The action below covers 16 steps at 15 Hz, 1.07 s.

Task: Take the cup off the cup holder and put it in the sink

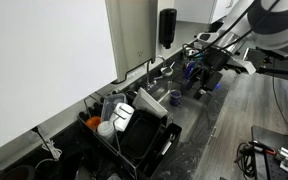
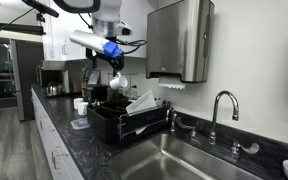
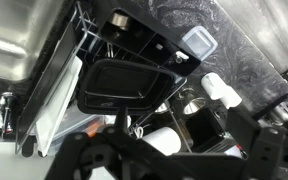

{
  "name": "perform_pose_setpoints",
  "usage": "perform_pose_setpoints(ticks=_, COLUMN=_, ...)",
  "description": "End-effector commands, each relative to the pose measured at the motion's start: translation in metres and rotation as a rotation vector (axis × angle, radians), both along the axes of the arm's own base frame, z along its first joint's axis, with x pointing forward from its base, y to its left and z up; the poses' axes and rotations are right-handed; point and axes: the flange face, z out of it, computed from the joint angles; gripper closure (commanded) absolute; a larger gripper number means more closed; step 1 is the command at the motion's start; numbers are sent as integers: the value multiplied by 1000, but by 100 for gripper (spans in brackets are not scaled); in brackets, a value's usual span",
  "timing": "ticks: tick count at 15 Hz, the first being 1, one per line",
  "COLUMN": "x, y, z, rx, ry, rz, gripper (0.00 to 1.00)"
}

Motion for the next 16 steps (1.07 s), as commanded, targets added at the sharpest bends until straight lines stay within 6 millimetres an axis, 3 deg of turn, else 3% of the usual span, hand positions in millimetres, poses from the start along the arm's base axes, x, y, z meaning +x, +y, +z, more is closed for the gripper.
perform_pose_setpoints(ticks=1, x=1, y=0, z=0, rx=0, ry=1, rz=0, gripper=0)
perform_pose_setpoints(ticks=7, x=10, y=9, z=3, rx=14, ry=-12, rz=34, gripper=0)
perform_pose_setpoints(ticks=12, x=40, y=42, z=9, rx=24, ry=-131, rz=152, gripper=0)
perform_pose_setpoints(ticks=16, x=63, y=54, z=4, rx=21, ry=-228, rz=266, gripper=0)
